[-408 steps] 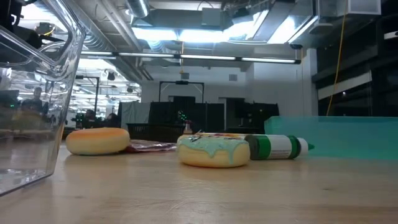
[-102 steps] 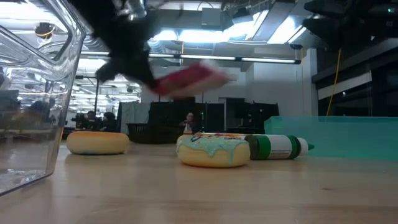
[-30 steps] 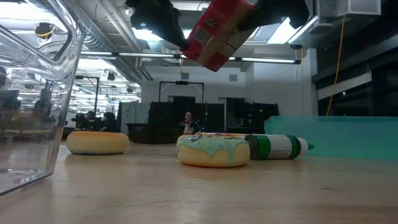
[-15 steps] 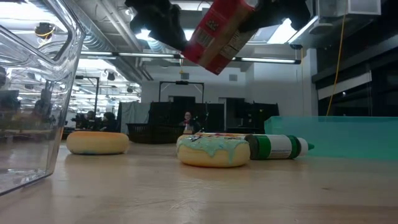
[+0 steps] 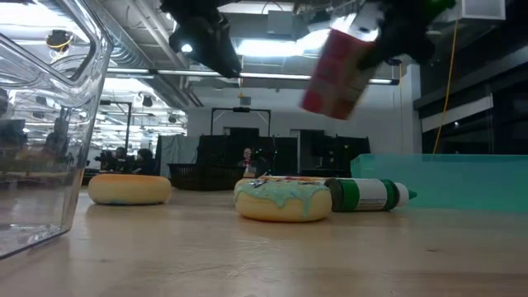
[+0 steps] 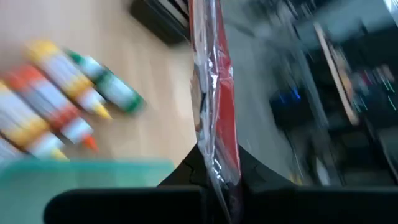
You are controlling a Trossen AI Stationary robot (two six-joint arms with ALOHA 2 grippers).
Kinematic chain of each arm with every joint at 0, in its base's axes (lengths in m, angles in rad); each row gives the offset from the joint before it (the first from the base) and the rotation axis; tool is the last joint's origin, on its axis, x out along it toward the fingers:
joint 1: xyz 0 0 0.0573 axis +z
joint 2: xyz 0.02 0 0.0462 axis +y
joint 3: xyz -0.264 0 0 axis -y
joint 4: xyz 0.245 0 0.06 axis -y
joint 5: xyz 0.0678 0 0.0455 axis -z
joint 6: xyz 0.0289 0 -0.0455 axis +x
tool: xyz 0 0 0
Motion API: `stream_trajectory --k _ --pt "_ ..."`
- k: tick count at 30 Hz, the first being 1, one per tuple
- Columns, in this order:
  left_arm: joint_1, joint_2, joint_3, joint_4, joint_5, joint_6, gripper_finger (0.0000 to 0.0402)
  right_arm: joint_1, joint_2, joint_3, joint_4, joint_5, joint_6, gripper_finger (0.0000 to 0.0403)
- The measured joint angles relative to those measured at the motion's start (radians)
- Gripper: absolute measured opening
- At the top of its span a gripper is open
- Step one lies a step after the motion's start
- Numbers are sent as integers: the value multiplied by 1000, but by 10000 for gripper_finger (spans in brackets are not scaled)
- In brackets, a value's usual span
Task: Pick & Place Food Item
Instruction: Put the red popcorn bag into the blue bin
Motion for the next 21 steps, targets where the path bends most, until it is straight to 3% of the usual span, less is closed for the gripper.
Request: stream_trajectory --k 3,7,15,21 --pt "-1 0 0 0 16 -17 276 0 -17 0 -234 28 266 15" --pt "-1 0 0 6 33 -37 269 17 -11 -1 -443 -79 558 15" --pt "-1 0 0 9 77 -35 261 156 -5 -50 -428 -200 674 15" --pt "-1 0 0 10 105 -34 258 188 -6 -95 -430 -303 731 15"
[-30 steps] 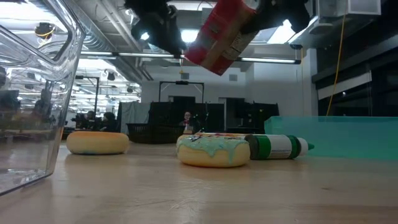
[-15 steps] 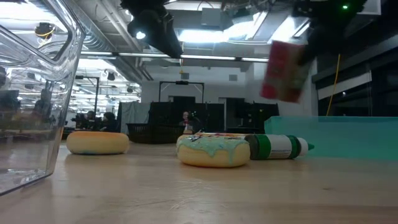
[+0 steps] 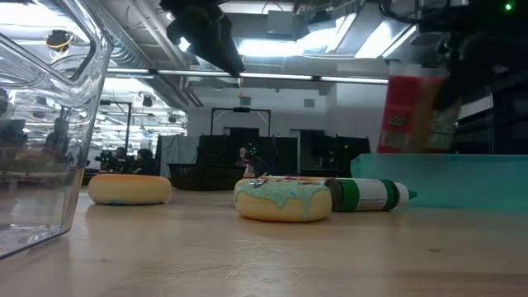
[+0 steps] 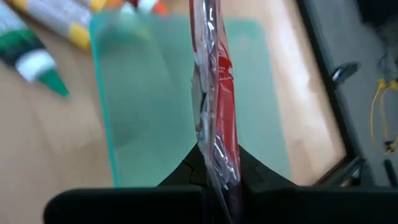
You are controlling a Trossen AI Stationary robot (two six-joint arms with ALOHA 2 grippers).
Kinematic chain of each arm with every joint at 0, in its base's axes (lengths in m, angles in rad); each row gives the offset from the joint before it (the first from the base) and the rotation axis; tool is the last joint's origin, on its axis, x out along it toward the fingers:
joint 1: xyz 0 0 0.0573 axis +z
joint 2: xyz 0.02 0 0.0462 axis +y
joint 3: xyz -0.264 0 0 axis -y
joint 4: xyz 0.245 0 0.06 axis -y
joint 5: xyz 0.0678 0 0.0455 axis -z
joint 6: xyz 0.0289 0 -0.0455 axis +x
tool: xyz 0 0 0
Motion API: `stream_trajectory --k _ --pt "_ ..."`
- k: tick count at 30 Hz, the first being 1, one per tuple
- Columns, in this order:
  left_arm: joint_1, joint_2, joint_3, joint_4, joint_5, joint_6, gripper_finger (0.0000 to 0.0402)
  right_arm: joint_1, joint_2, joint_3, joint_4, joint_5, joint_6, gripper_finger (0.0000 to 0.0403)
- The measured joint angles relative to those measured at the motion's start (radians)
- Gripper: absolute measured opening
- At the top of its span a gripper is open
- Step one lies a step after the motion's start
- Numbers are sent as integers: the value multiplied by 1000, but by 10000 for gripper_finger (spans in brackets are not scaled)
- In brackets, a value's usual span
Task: Pick & Place Food Item
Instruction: Put the red popcorn bag into the blue bin
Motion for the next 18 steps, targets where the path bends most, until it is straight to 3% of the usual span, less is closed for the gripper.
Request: stream_trajectory --k 12,18 --pt "0 0 0 26 27 0 258 -75 0 -55 -16 -34 70 15" --pt "0 0 -1 27 26 -1 258 -108 0 -54 -57 -88 312 15"
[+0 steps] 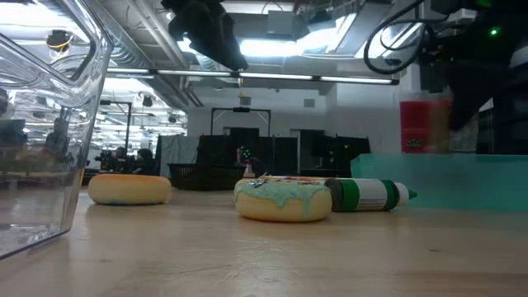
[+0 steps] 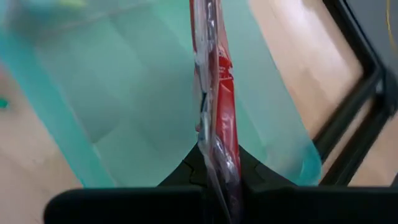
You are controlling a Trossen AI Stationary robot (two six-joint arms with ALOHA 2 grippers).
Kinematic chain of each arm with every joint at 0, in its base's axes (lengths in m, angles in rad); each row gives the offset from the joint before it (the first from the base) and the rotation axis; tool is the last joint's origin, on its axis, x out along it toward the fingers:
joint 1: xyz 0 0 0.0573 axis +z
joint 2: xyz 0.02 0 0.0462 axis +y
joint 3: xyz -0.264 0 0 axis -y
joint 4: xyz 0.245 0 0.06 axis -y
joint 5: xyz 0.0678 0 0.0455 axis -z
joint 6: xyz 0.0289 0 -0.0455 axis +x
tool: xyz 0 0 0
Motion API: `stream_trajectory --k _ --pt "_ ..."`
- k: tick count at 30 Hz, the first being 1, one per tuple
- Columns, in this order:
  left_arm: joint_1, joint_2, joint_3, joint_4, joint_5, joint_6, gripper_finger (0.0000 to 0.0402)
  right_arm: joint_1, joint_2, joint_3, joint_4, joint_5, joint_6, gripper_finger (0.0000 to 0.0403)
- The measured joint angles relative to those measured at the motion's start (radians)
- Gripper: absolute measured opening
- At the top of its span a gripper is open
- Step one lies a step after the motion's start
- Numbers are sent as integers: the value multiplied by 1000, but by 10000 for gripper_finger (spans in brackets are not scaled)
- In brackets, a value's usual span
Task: Pick & Place Food Item
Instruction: Put the red popcorn bag into the blue bin
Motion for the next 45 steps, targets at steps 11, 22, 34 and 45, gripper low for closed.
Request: stream_trajectory --k 11,22,34,45 --pt "0 0 -1 5 25 37 258 -19 72 61 -245 -160 317 15" --pt "0 0 -1 26 53 40 258 -91 219 111 -277 -276 308 15" --pt "0 0 -1 17 53 26 258 -113 249 139 -96 -158 128 167" --pt "0 0 -1 -31 52 -15 258 -113 249 238 -29 -56 30 286"
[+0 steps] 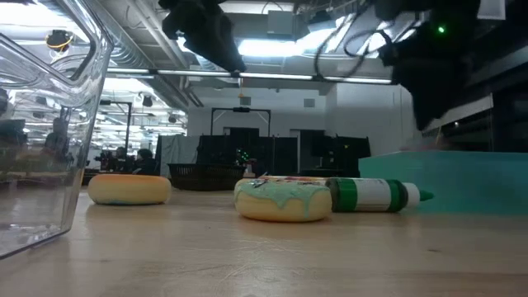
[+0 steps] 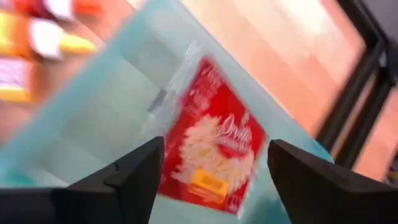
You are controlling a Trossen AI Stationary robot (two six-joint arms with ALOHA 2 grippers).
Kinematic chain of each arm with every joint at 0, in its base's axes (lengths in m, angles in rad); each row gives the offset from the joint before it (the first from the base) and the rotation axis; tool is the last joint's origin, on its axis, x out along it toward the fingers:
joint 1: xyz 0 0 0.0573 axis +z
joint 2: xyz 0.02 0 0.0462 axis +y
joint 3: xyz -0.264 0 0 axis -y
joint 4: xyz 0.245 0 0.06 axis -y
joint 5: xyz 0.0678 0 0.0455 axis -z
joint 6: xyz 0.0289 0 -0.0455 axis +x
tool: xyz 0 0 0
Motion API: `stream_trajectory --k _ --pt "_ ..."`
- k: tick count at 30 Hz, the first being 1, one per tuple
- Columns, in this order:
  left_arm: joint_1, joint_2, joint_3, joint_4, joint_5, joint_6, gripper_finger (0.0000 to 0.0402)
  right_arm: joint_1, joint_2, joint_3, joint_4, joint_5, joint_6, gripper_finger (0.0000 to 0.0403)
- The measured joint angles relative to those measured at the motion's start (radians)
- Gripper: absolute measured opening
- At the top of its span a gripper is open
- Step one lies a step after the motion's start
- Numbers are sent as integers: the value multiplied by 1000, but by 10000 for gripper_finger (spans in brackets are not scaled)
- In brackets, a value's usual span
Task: Pick & Place Food Item
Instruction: Put the red popcorn bag into the blue bin, then put the left orange donut into the black bin
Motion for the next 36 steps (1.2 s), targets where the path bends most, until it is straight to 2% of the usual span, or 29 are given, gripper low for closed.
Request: stream_trajectory --k 5,11,16,19,22,28,30,33,36 --pt "0 0 0 0 -1 -9 258 1 0 78 32 89 -70 299" --pt "1 0 0 21 -6 -12 258 33 0 175 139 324 -235 296" --pt "22 0 0 71 -25 -24 258 81 -1 217 400 559 -500 295" --pt "49 0 0 153 80 -49 258 117 -1 198 651 644 -735 295" --pt "78 0 0 254 210 -72 258 138 -1 152 916 599 -959 295" --pt "95 -3 0 394 281 -90 258 152 -34 -9 1462 307 -1255 295" --pt "93 -18 0 403 314 -111 258 153 -66 -56 1539 261 -1289 295" --pt "76 -62 -16 425 322 -137 258 166 -149 -118 1562 253 -1292 295" --pt "58 -156 -106 553 315 -154 258 199 -252 -185 1599 215 -1287 295"
